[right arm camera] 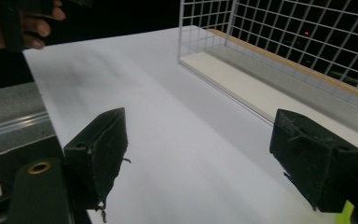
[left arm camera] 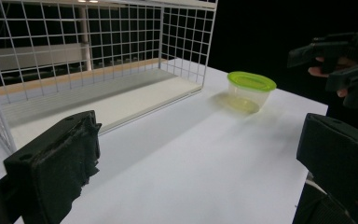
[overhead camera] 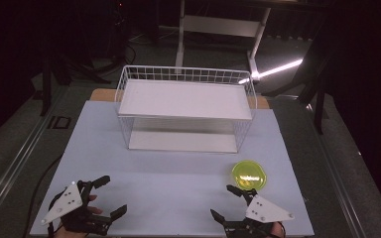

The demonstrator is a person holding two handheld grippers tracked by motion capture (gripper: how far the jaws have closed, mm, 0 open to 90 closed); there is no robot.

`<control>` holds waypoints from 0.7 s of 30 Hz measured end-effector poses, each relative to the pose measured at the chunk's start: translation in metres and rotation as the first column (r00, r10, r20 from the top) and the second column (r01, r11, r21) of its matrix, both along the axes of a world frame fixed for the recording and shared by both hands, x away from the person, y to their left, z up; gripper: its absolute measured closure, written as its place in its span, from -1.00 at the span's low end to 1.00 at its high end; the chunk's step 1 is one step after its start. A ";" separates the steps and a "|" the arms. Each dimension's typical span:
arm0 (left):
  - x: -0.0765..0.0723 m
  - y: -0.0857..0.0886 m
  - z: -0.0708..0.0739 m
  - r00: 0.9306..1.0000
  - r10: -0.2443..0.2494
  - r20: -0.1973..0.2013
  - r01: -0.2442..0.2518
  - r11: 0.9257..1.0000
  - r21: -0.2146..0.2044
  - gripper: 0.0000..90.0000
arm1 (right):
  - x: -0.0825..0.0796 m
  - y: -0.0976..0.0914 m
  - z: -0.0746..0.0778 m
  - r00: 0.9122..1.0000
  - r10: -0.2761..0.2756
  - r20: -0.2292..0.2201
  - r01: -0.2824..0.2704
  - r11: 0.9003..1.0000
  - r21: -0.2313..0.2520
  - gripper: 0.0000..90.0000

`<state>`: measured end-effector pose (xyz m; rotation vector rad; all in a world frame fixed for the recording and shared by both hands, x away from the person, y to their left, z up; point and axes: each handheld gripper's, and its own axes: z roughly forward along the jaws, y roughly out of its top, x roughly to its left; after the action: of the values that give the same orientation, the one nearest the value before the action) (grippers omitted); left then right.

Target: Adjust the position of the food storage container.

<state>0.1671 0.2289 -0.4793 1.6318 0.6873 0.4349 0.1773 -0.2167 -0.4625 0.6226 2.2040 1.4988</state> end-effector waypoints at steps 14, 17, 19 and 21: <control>0.005 0.005 -0.002 1.000 0.021 -0.012 -0.021 1.000 -0.012 -1.00 | -0.019 0.022 0.027 0.995 0.083 0.052 -0.080 0.996 -0.042 -0.69; 0.003 0.003 -0.002 1.000 0.015 0.001 -0.015 1.000 -0.001 -1.00 | -0.015 0.021 0.034 0.996 0.072 0.048 -0.071 0.997 -0.016 -0.70; 0.003 0.002 -0.002 1.000 0.011 0.003 -0.011 1.000 0.007 -1.00 | -0.011 0.020 0.040 0.997 0.058 0.059 -0.058 0.998 -0.011 -0.70; 0.003 0.001 -0.002 1.000 0.008 0.000 -0.008 1.000 0.004 -1.00 | -0.006 0.018 0.047 0.997 0.053 0.062 -0.053 0.999 -0.007 -0.70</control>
<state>0.1705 0.2303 -0.4812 1.6330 0.6931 0.4420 0.1715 -0.1989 -0.4158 0.5129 2.1926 1.5175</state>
